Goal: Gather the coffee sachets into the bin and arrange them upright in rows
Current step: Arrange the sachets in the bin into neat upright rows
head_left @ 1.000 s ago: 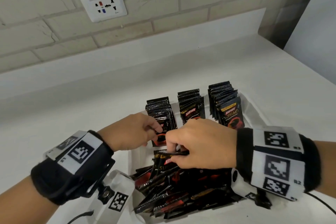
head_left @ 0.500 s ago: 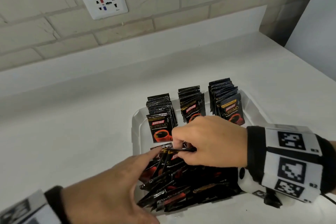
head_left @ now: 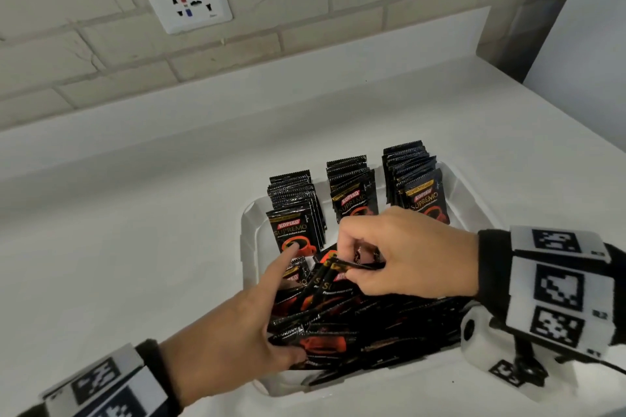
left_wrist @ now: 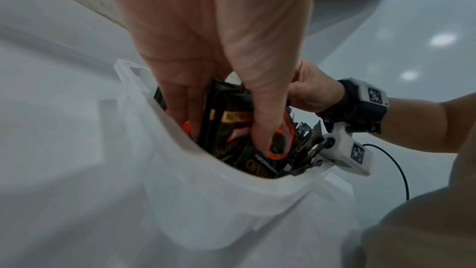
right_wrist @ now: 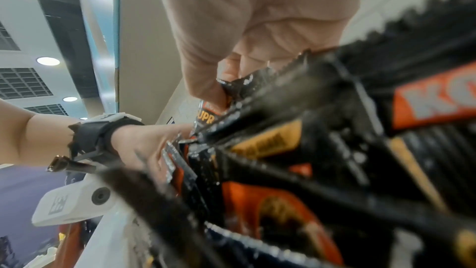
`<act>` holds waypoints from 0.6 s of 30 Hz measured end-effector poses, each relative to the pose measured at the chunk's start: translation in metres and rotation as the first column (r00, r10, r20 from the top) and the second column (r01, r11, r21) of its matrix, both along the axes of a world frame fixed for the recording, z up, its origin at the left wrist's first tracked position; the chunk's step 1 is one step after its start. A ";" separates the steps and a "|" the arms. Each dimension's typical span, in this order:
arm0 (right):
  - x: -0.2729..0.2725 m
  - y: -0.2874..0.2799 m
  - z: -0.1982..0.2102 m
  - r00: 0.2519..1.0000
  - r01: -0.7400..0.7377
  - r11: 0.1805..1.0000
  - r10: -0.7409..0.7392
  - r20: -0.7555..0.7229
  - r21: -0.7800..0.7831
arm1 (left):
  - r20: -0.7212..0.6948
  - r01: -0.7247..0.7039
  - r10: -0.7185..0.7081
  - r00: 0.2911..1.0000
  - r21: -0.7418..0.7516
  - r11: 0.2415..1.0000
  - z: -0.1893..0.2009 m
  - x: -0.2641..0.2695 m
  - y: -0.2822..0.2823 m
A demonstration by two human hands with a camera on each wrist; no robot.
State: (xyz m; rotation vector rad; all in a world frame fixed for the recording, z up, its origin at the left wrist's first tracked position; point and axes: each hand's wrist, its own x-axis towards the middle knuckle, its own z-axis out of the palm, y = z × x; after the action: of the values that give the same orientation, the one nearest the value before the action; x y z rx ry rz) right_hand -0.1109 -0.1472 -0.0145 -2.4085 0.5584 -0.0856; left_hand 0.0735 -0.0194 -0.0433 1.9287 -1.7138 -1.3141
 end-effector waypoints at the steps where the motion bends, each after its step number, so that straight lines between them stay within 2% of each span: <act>1: 0.001 0.001 -0.001 1.000 -0.012 1.000 0.012 -0.018 0.029 | 0.005 0.001 -0.001 1.000 0.006 1.000 -0.001 -0.001 0.000; 4: 0.007 0.000 -0.004 0.995 -0.065 0.996 0.070 -0.077 0.066 | 0.024 0.023 -0.024 0.999 0.014 1.000 -0.002 -0.004 0.000; 11: 0.017 0.005 -0.006 0.962 -0.184 0.983 0.179 -0.204 -0.007 | 0.002 0.019 -0.019 1.000 -0.013 1.000 -0.002 -0.009 0.004; 15: 0.016 0.003 -0.004 0.977 -0.161 0.985 0.151 -0.153 -0.056 | 0.015 -0.022 0.023 1.000 -0.052 0.998 -0.004 -0.006 0.006; 18: 0.012 0.001 -0.002 0.992 -0.106 0.994 0.104 -0.069 -0.022 | -0.024 -0.062 0.060 0.998 -0.082 0.995 -0.003 -0.002 0.007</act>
State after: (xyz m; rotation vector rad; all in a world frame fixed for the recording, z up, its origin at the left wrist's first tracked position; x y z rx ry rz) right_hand -0.0993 -0.1465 -0.0165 -2.4683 0.4631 0.0349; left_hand 0.0712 -0.0125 -0.0463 1.8979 -1.6586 -1.2184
